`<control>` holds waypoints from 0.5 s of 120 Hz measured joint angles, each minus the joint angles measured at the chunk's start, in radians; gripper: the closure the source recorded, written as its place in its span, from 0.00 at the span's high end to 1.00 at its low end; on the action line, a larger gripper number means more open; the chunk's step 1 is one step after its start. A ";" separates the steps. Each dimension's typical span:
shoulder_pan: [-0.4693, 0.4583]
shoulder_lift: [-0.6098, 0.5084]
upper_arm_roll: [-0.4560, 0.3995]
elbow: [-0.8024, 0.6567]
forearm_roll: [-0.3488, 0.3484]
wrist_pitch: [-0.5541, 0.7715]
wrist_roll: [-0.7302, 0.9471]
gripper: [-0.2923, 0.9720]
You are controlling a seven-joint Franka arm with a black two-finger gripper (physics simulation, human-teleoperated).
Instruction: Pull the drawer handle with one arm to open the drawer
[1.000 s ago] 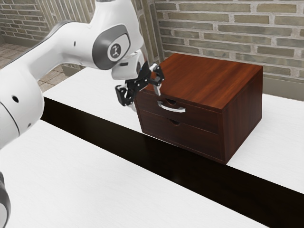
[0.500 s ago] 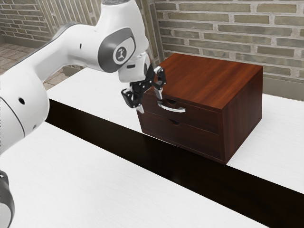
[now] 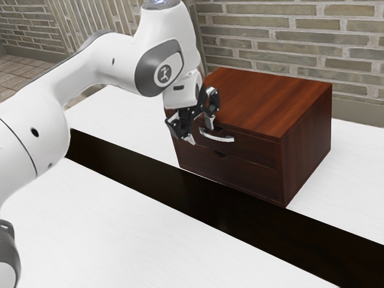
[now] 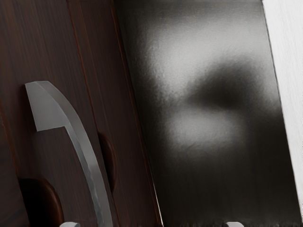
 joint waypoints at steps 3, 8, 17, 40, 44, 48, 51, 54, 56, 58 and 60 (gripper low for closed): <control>-0.005 -0.004 0.000 -0.001 0.012 0.001 -0.003 0.54; -0.009 -0.008 0.000 -0.002 0.030 0.002 -0.008 0.56; -0.028 -0.037 0.001 -0.031 0.079 0.003 -0.022 0.58; -0.048 -0.127 0.002 -0.126 0.196 0.008 -0.067 0.60; -0.048 -0.137 0.002 -0.139 0.213 0.012 -0.075 0.60; -0.048 -0.145 0.002 -0.154 0.226 0.017 -0.083 0.60; -0.047 -0.154 0.002 -0.167 0.236 0.022 -0.090 0.60; -0.047 -0.167 0.002 -0.185 0.249 0.027 -0.097 0.60; -0.046 -0.174 0.002 -0.194 0.258 0.030 -0.101 0.61; -0.046 -0.179 0.002 -0.200 0.265 0.034 -0.106 0.61; -0.045 -0.182 0.002 -0.205 0.271 0.037 -0.110 0.61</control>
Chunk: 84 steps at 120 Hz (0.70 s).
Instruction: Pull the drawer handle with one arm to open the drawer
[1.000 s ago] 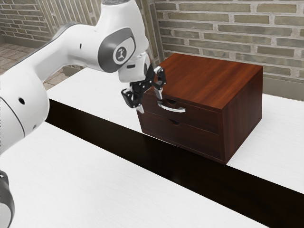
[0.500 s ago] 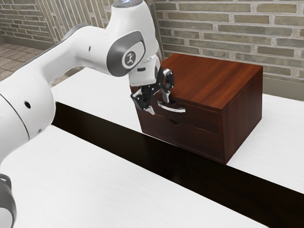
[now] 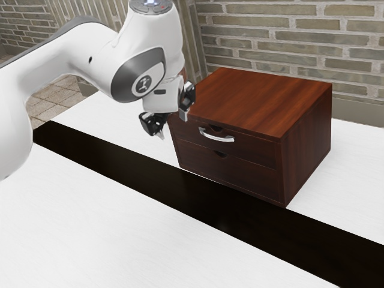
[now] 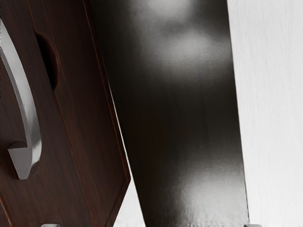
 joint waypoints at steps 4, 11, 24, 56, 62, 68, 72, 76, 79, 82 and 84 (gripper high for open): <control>0.002 -0.004 0.000 -0.006 0.010 0.006 -0.008 0.61; 0.011 -0.006 0.000 -0.010 0.023 0.020 -0.022 0.61; 0.044 0.002 0.001 -0.012 0.033 0.042 -0.044 0.62; 0.026 0.051 -0.009 -0.004 0.024 0.092 -0.085 0.62; 0.024 0.051 -0.010 -0.004 0.021 0.096 -0.091 0.62; 0.017 0.051 -0.010 -0.004 0.018 0.099 -0.097 0.62; 0.012 0.051 -0.011 -0.004 0.016 0.101 -0.100 0.62; 0.009 0.051 -0.010 -0.005 0.015 0.103 -0.104 0.62; 0.009 0.051 -0.010 -0.005 0.015 0.104 -0.106 0.62; 0.009 0.052 -0.010 -0.005 0.014 0.104 -0.108 0.62; 0.009 0.053 -0.010 -0.005 0.014 0.105 -0.110 0.62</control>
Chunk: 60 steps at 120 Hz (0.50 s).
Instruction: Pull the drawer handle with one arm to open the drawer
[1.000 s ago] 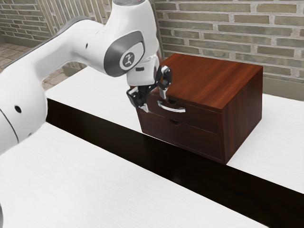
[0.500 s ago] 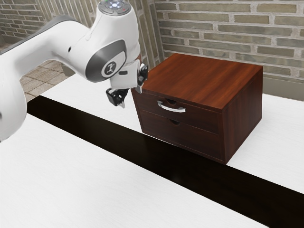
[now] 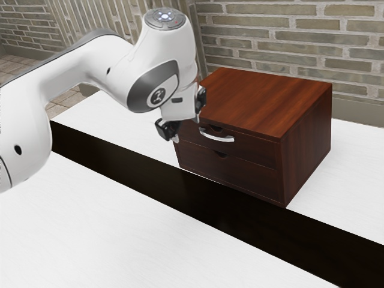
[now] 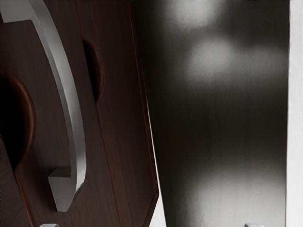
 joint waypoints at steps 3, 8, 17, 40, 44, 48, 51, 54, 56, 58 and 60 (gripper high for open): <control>-0.001 0.001 0.000 0.000 -0.001 0.001 -0.002 0.61; -0.004 0.002 0.000 -0.005 -0.001 0.002 -0.006 0.61; -0.010 0.003 0.000 -0.013 -0.001 0.007 -0.012 0.61; -0.016 0.004 0.001 -0.040 0.002 0.029 -0.026 0.61; -0.016 0.004 0.001 -0.043 0.003 0.034 -0.027 0.61; -0.015 0.004 0.000 -0.046 0.003 0.040 -0.029 0.61; -0.015 0.005 0.000 -0.047 0.004 0.045 -0.029 0.60; -0.016 0.005 0.000 -0.048 0.004 0.051 -0.028 0.60; -0.016 0.005 0.000 -0.049 0.003 0.055 -0.028 0.60; -0.016 0.006 0.000 -0.049 0.003 0.059 -0.027 0.60; -0.017 0.007 0.000 -0.050 0.003 0.063 -0.026 0.60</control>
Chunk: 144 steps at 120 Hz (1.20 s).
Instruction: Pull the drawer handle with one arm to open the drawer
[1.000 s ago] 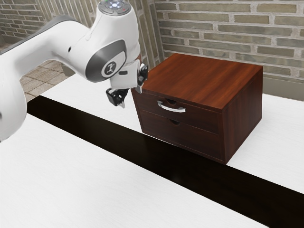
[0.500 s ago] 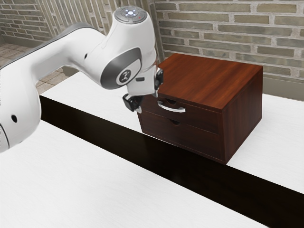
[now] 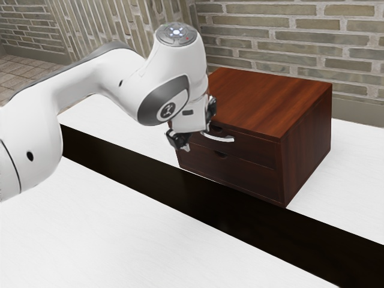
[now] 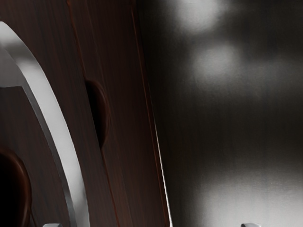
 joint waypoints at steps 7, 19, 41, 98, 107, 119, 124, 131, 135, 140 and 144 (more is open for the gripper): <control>-0.007 0.008 -0.001 -0.001 -0.001 0.012 0.002 0.60; -0.021 0.019 -0.002 -0.005 -0.004 0.031 0.002 0.54; -0.042 -0.008 0.001 -0.050 -0.009 0.061 0.004 0.54; -0.055 -0.106 0.007 -0.180 -0.005 0.112 0.008 0.53; -0.056 -0.120 0.009 -0.202 -0.004 0.120 0.008 0.56; -0.055 -0.125 0.011 -0.223 -0.005 0.132 0.007 0.62; -0.055 -0.132 0.012 -0.236 -0.006 0.136 0.007 0.64; -0.056 -0.154 0.012 -0.263 -0.006 0.143 0.006 0.62; -0.059 -0.167 0.013 -0.277 -0.006 0.146 0.005 0.60; -0.060 -0.185 0.014 -0.299 -0.006 0.150 0.005 0.61; -0.061 -0.204 0.013 -0.322 -0.005 0.154 0.004 0.60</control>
